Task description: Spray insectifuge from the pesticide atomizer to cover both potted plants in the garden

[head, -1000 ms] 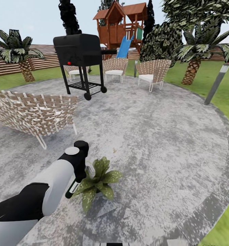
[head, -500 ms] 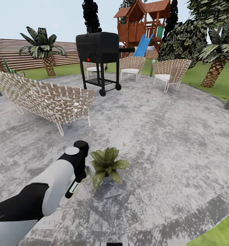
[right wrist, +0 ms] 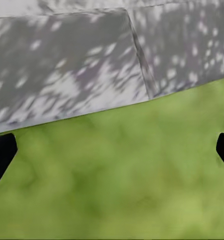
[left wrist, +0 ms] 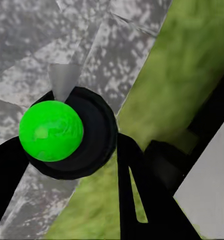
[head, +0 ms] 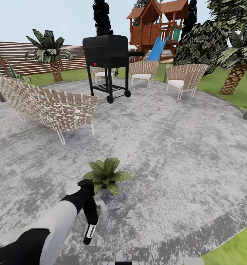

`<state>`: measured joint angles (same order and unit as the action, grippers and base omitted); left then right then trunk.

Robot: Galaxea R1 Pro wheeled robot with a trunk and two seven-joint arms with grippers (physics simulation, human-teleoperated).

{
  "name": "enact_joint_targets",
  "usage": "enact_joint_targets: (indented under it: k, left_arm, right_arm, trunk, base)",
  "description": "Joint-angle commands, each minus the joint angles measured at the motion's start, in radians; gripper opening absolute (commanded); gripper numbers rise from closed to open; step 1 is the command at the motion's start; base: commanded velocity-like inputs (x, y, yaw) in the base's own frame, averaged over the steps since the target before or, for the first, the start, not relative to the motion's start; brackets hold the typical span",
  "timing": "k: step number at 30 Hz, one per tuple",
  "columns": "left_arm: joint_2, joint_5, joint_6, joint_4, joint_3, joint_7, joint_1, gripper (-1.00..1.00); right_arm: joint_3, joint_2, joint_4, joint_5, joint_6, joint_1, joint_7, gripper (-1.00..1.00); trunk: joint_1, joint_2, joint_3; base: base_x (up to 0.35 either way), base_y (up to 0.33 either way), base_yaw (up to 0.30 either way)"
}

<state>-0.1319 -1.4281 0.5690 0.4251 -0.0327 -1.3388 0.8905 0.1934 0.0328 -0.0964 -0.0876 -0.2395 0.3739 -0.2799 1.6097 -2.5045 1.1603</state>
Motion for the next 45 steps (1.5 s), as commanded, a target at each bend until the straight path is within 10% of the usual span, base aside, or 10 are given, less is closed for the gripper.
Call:
enact_joint_targets:
  k: [1, 8, 14, 16, 21, 29, 30, 42, 45]
  left_arm:
    - [0.0, 0.051, -0.038, 0.001, -0.005, 0.066, -0.027, -1.0]
    - [0.027, 0.416, -0.385, -0.01, -0.006, 0.372, -0.176, -1.0]
    - [0.062, 0.498, -0.609, -0.018, -0.007, 0.442, -0.221, -1.0]
    - [0.068, 0.511, -0.65, -0.018, -0.007, 0.445, -0.222, -1.0]
    - [0.08, 0.516, -0.672, -0.018, -0.007, 0.446, -0.223, -1.0]
    - [0.081, 0.501, -0.675, -0.017, 0.005, 0.443, -0.222, -1.0]
    - [0.081, 0.499, -0.675, -0.017, 0.007, 0.443, -0.222, -1.0]
    - [0.067, 0.428, -0.714, -0.014, 0.013, 0.443, -0.222, -1.0]
    - [0.064, 0.429, -0.715, -0.009, 0.069, 0.444, -0.222, -1.0]
  right_arm:
    - [0.009, 0.011, 0.0, -0.01, -0.003, 0.0, 0.0, 1.0]
    - [0.014, 0.051, -0.004, 0.008, -0.003, 0.0, 0.015, 1.0]
    - [0.014, 0.151, -0.145, 0.025, -0.002, 0.0, 0.279, 1.0]
    - [0.014, 0.164, -0.191, 0.034, -0.001, 0.0, 0.311, 1.0]
    - [0.012, 0.171, -0.289, 0.245, 0.0, 0.002, 0.33, 1.0]
    - [0.011, 0.17, -0.439, 0.333, 0.006, 0.003, 0.587, 1.0]
    - [0.011, 0.169, -0.461, 0.355, 0.006, 0.004, 0.638, -1.0]
    - [0.014, 0.142, -0.667, 0.393, 0.007, 0.005, 0.985, -1.0]
    - [0.014, 0.117, -0.697, 0.393, 0.008, 0.005, 1.026, -1.0]
  trunk:
    - [0.0, 0.0, 0.001]
    - [0.0, 0.0, 0.001]
    - [0.0, 0.0, 0.001]
    - [0.0, 0.0, 0.001]
    - [0.0, 0.0, 0.001]
    - [0.0, 0.0, 0.001]
    - [0.0, 0.0, 0.001]
    - [0.0, 0.0, 0.001]
    - [0.0, 0.0, 0.001]
  base:
    - [0.0, -0.306, 0.0]
    - [0.0, -0.138, 0.0]
    - [0.0, -0.003, 0.0]
    - [0.0, 0.0, 0.0]
    - [0.0, 0.0, 0.0]
    - [0.0, 0.0, 0.0]
    - [0.0, 0.0, 0.0]
    - [0.0, 0.0, 0.0]
    - [0.0, 0.0, 0.0]
